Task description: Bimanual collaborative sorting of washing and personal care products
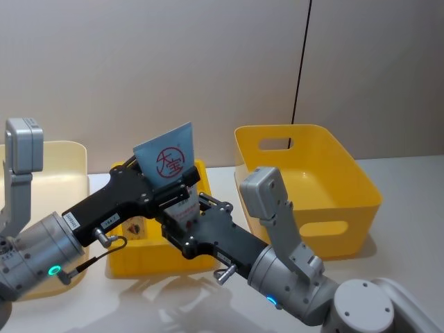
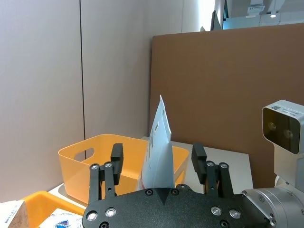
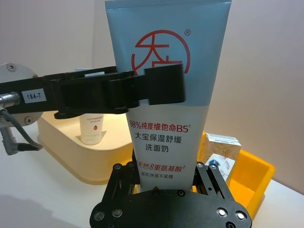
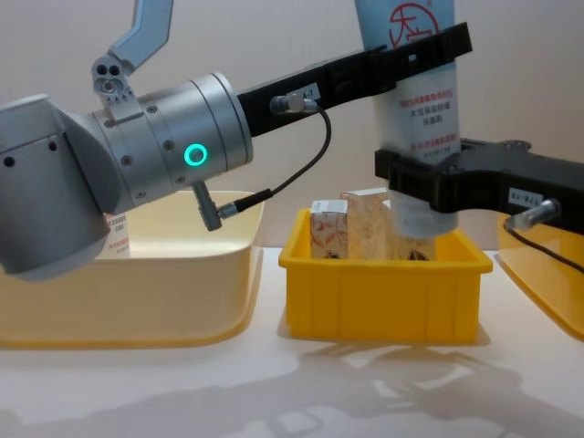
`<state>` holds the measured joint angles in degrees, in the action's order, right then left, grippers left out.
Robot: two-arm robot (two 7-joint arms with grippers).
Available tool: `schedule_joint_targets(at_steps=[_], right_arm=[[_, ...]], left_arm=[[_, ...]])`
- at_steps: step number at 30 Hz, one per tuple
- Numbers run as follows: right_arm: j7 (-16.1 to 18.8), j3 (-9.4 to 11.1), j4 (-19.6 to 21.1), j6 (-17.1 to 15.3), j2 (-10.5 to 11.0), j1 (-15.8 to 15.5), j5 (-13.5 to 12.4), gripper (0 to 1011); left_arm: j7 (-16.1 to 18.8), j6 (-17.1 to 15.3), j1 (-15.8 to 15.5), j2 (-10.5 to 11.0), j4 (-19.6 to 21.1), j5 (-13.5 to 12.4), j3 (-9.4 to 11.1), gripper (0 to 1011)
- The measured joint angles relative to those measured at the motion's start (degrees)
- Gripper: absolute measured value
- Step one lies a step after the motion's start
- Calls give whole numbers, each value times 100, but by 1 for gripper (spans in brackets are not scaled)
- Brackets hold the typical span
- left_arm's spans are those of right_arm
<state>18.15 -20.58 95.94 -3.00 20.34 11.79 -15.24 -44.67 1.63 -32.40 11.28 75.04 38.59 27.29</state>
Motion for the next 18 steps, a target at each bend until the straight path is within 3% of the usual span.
schedule_joint_targets(at_steps=[5,18], right_arm=[[-81,88,50,7,2,-73,22,514],[-525,541,284,31,59,-395,139,513]], left_arm=[[0,0,0,0,0,0,0,1002],[0,0,0,0,0,-1,0,1003]])
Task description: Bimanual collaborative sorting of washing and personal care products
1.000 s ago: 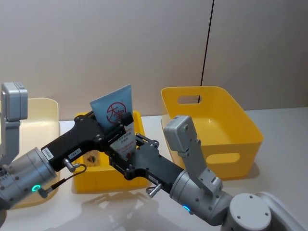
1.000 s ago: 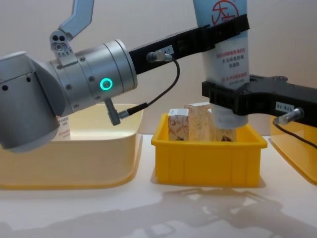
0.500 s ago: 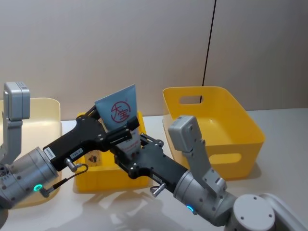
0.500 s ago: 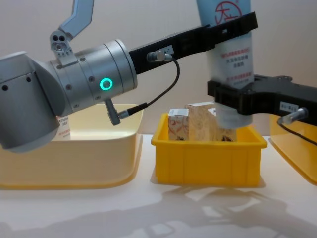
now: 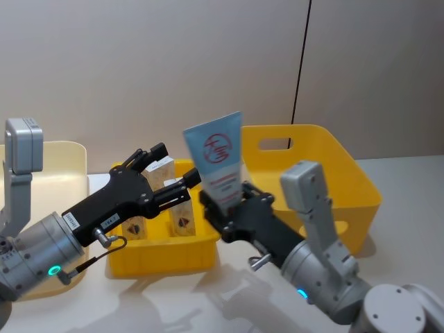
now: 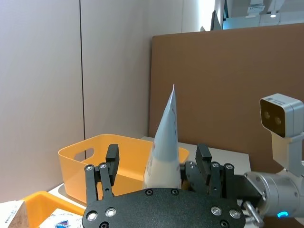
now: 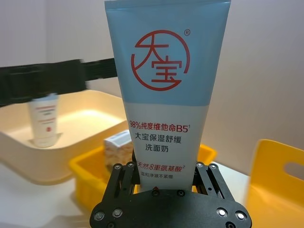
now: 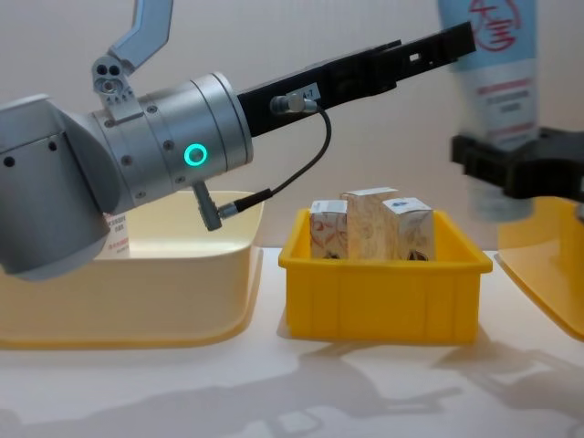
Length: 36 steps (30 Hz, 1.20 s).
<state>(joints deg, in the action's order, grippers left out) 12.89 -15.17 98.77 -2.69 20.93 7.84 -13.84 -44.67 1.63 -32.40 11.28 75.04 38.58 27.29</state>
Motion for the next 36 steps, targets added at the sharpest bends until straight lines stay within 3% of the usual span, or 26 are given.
schedule_joint_targets(at_steps=[10,17,27,36], right_arm=[[-466,468,99,79,30,-155,171,513],[-667,706,-90,232,13,10,269,513],[-806,891,-439,333,-46,317,353,513],[-960,966,-677,7,-123,514,464,513]], left_arm=[[0,0,0,0,0,0,0,1003],[0,0,0,0,0,0,0,1003],[0,0,0,0,0,0,0,1003],[0,0,0,0,0,0,0,1003]])
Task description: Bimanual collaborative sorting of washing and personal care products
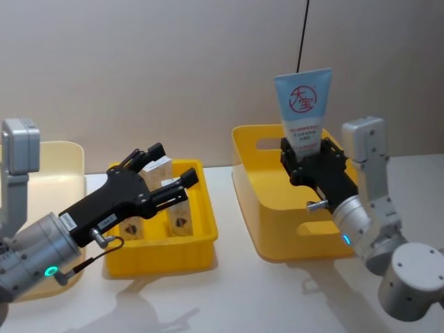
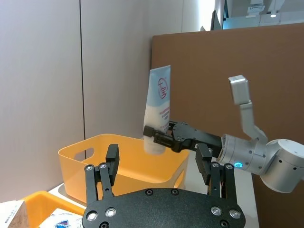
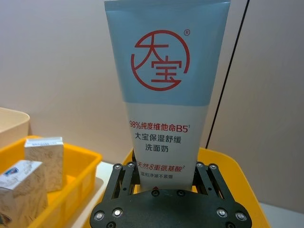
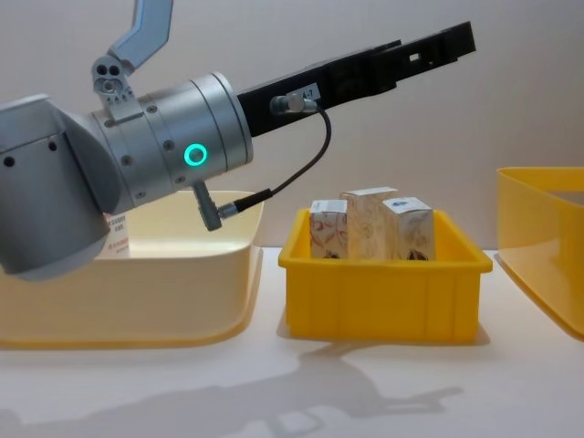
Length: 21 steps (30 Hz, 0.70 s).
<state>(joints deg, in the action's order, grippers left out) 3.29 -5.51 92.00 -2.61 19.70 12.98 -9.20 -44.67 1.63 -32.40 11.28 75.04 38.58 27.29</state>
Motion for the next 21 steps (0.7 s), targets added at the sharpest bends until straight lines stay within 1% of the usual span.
schedule_joint_targets(at_steps=[4,11,16,21], right_arm=[[-98,3,-106,-248,-57,67,68,513],[-243,-13,-297,-551,-151,180,175,513],[-329,-25,-439,-718,-225,257,248,513],[-392,-33,-546,-793,-289,314,299,513]], left_arm=[[0,0,0,0,0,0,0,1003],[0,0,0,0,0,0,0,1003],[0,0,0,0,0,0,0,1003],[0,0,0,0,0,0,0,1003]])
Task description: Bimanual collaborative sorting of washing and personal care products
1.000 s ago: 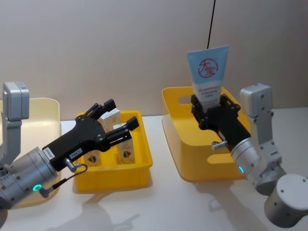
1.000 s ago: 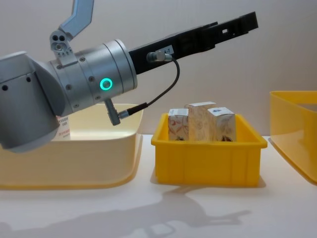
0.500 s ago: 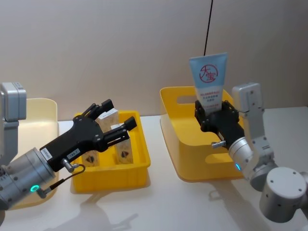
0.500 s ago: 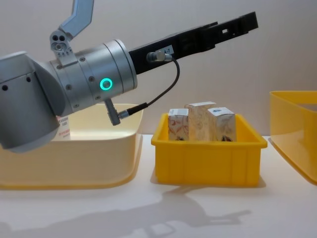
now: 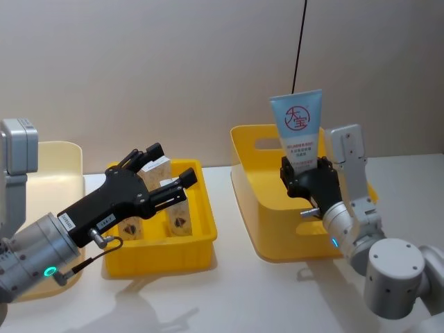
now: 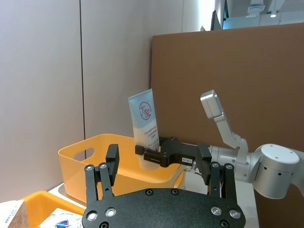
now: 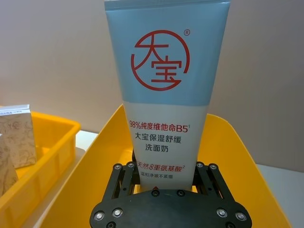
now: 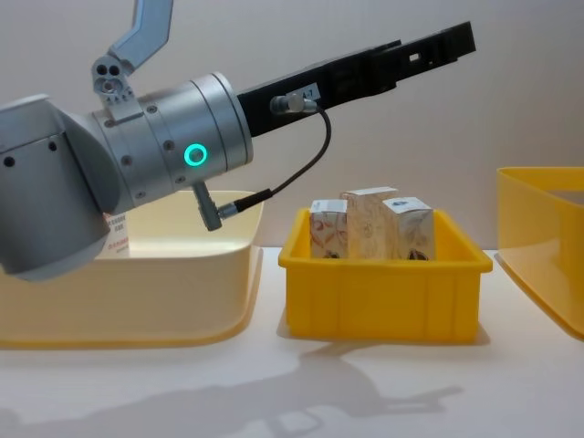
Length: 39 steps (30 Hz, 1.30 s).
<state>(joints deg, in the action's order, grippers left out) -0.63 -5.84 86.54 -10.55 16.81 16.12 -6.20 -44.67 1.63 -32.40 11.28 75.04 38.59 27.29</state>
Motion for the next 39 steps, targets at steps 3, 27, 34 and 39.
schedule_joint_targets(at_steps=[3,27,34,39], right_arm=[[-39,-2,-60,-10,-38,32,32,513],[-163,-1,-258,-33,-180,137,144,995],[-173,-1,-270,-36,-189,143,151,1001],[-175,-1,-276,-37,-192,145,155,1001]], left_arm=[[0,0,0,0,0,0,0,1003],[0,0,0,0,0,0,0,1003],[0,0,0,0,0,0,0,1003],[0,0,0,0,0,0,0,1003]])
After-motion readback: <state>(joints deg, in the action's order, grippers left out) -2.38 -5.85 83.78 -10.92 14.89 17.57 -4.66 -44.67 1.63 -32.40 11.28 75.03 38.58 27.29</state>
